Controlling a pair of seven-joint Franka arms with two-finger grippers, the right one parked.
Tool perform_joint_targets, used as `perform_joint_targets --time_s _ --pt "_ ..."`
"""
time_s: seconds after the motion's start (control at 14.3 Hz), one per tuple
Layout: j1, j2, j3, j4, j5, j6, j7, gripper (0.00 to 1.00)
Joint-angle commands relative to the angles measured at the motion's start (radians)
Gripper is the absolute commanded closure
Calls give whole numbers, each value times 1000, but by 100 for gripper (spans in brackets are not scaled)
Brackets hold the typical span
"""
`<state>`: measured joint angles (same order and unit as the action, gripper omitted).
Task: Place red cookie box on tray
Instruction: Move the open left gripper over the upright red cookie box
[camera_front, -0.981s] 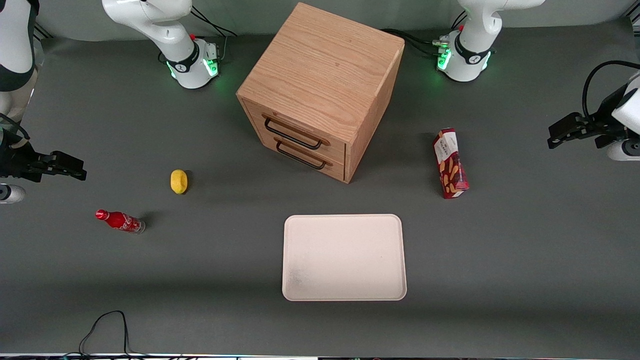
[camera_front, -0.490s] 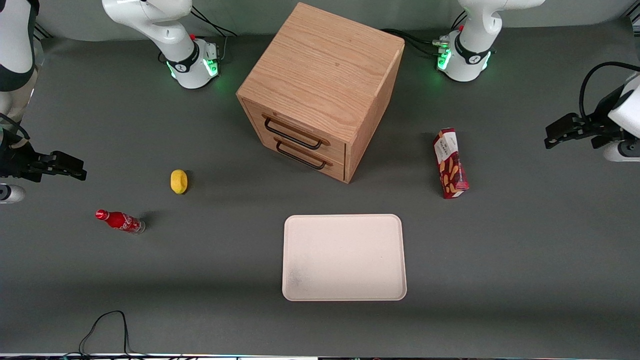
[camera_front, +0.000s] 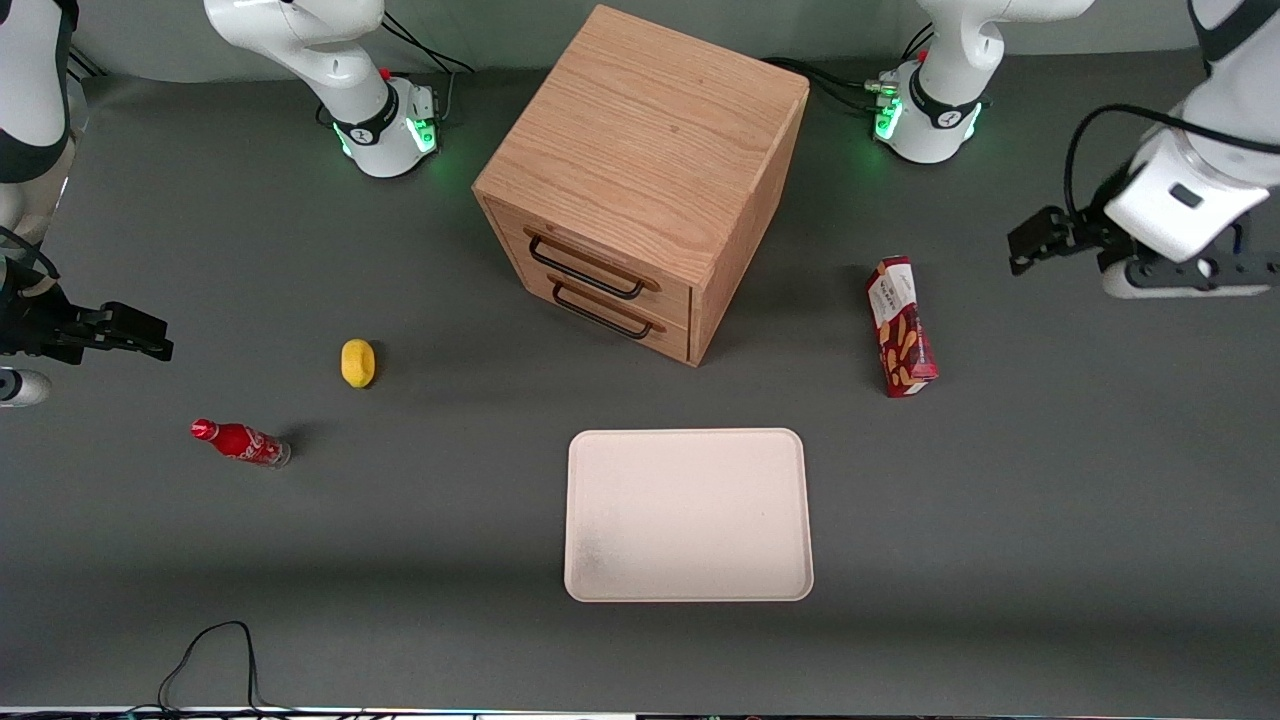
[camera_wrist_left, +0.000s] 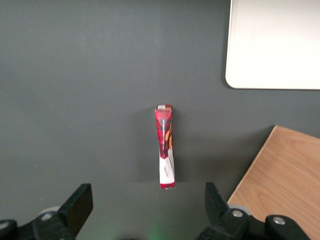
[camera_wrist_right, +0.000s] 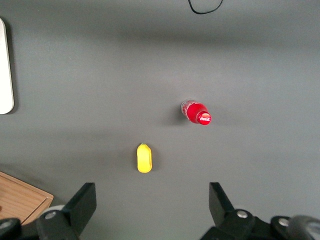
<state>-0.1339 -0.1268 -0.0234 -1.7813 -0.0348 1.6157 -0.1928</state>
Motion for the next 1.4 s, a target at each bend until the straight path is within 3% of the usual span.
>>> perform_joint_targets --time_s 0.0,0.14,0.63,1.33 --pt "-20 -196 8 -235 -16 91 -56 0" --pt "-38 -250 -22 -327 -16 133 -109 0" --pt "-38 -235 -61 -440 -16 228 -149 0" --pt "-38 4 -59 -745 -13 759 -139 0"
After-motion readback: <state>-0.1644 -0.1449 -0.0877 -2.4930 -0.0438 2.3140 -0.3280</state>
